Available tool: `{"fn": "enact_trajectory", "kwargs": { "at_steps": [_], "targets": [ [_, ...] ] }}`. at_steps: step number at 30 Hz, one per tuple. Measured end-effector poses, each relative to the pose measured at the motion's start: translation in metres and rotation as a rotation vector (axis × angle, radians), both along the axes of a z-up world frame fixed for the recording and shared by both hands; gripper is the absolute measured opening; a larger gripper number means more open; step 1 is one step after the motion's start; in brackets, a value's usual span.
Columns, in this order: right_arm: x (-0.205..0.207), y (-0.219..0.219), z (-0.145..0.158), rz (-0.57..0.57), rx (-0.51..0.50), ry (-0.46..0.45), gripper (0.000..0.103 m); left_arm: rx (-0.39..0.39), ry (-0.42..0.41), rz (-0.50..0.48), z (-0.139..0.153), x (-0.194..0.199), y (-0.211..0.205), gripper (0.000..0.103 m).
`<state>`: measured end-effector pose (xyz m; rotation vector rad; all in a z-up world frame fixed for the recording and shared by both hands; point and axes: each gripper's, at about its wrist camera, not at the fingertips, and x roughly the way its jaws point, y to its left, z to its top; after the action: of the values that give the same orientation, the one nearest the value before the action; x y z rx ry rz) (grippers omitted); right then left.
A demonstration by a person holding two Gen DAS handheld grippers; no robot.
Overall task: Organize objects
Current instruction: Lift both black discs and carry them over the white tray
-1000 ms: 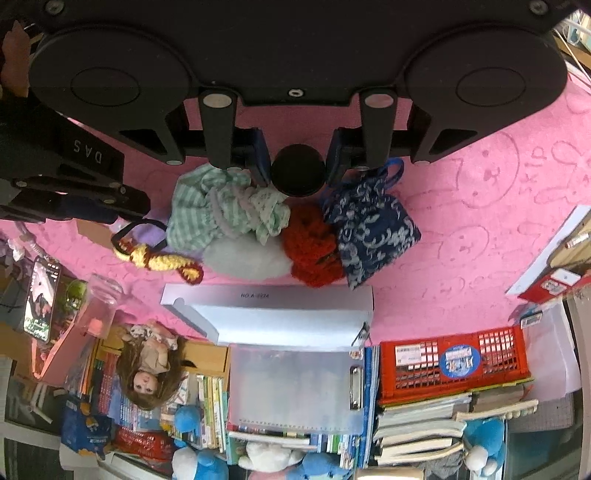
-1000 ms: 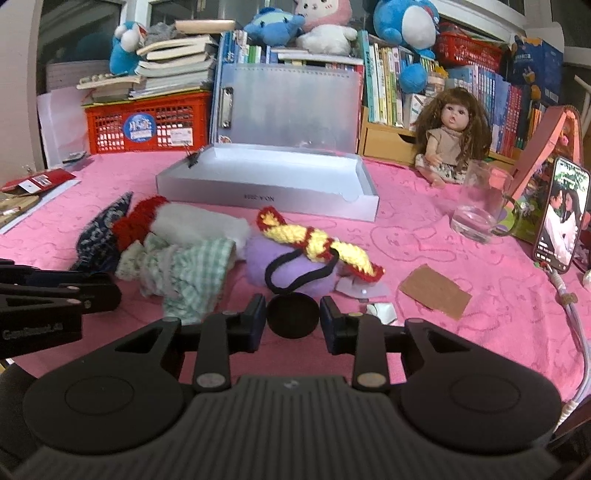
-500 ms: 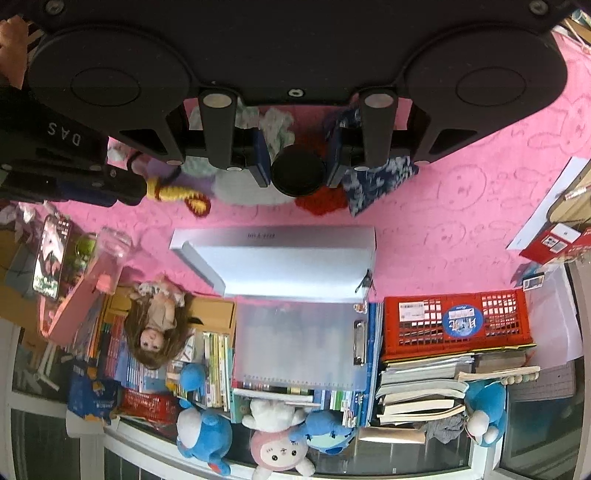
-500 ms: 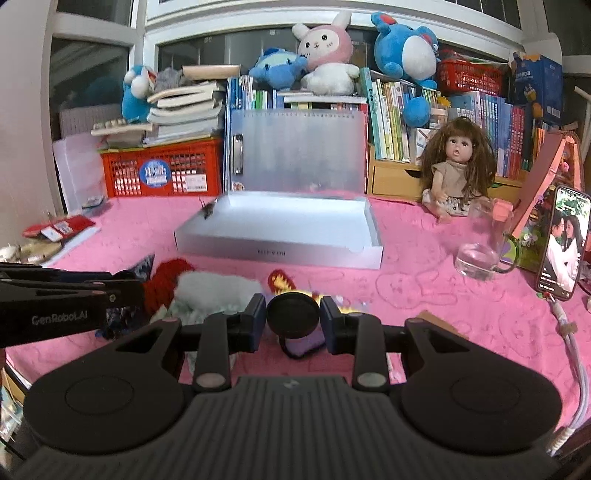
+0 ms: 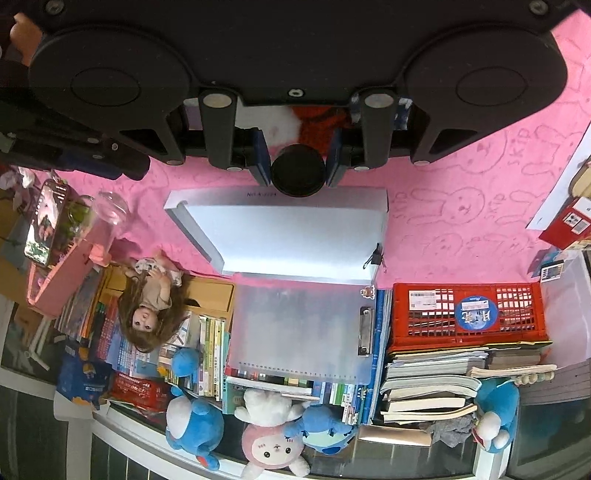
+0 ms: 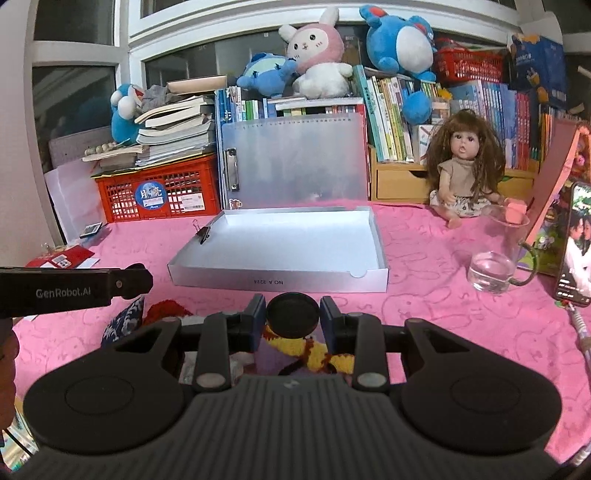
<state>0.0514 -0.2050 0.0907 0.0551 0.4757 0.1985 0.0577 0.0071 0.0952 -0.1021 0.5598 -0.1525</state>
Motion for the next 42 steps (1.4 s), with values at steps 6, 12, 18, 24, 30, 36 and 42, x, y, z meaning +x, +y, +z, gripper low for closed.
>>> {"fn": "enact_trajectory", "kwargs": {
  "at_steps": [6, 12, 18, 24, 30, 36, 42],
  "targets": [
    [0.028, -0.002, 0.004, -0.011, 0.001, 0.016, 0.037, -0.009, 0.006, 0.003, 0.005, 0.033, -0.003, 0.03],
    [0.059, -0.005, 0.007, -0.021, -0.002, 0.036, 0.037, -0.028, 0.039, 0.019, 0.004, 0.071, -0.004, 0.03],
    [0.092, -0.011, 0.005, -0.019, 0.035, 0.083, 0.037, -0.041, 0.047, 0.023, -0.001, 0.106, -0.007, 0.03],
    [0.129, -0.016, 0.003, -0.021, 0.065, 0.121, 0.037, -0.051, 0.087, 0.018, -0.005, 0.148, -0.014, 0.03],
    [0.169, -0.022, -0.003, -0.016, 0.101, 0.181, 0.037, -0.04, 0.136, 0.038, -0.016, 0.186, -0.018, 0.03],
    [0.2, -0.022, -0.015, -0.015, 0.124, 0.232, 0.037, -0.036, 0.19, 0.063, -0.037, 0.217, -0.02, 0.03],
    [0.228, -0.021, -0.031, -0.01, 0.141, 0.303, 0.037, -0.037, 0.243, 0.078, -0.052, 0.247, -0.024, 0.03]
  ]
}}
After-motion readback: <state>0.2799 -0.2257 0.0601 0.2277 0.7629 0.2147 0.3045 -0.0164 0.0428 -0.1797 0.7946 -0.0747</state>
